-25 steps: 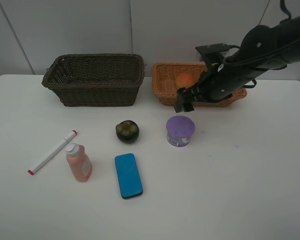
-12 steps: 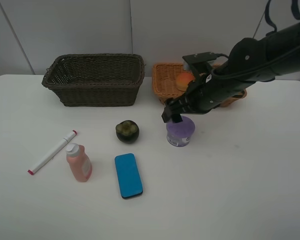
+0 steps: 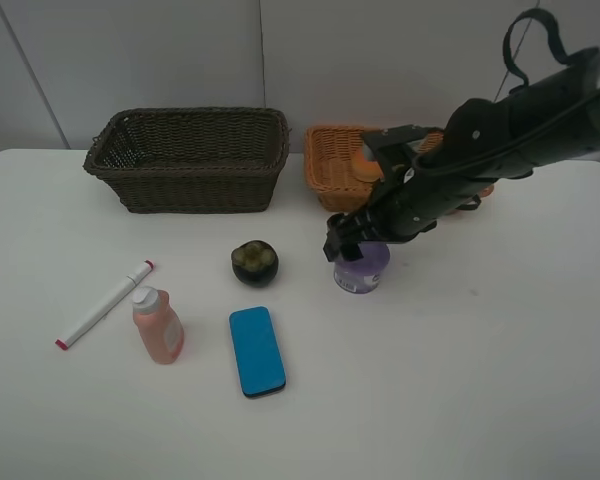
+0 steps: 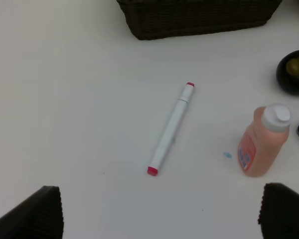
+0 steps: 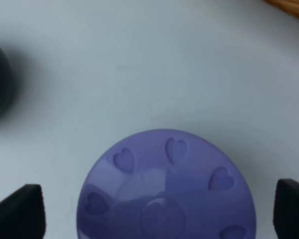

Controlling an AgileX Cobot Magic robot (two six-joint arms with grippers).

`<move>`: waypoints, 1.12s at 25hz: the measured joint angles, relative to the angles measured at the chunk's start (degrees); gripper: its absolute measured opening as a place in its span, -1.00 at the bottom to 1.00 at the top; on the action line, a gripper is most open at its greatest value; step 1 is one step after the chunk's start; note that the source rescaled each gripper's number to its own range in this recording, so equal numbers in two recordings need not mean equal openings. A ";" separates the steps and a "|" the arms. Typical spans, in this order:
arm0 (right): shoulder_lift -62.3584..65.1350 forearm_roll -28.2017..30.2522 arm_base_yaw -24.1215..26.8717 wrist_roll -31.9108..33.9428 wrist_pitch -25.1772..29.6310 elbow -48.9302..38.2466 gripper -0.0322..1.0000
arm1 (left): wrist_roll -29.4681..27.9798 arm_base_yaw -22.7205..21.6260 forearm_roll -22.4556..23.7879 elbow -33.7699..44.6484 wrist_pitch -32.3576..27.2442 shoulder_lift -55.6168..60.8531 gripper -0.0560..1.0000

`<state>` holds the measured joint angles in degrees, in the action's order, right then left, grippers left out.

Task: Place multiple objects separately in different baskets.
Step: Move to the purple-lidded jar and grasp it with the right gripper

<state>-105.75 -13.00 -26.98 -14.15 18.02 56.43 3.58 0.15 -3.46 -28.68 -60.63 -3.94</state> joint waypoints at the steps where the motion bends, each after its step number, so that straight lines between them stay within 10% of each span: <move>1: 0.00 0.00 0.00 0.00 -0.06 0.00 0.99 | 0.00 0.00 0.00 0.00 0.00 0.00 1.00; 28: -3.36 -0.46 0.00 0.00 -1.28 0.00 0.99 | 0.00 0.00 0.00 0.00 0.00 0.00 1.00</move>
<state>-109.11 -13.46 -26.98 -14.15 16.74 56.43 3.58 0.15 -3.46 -28.68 -60.63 -3.94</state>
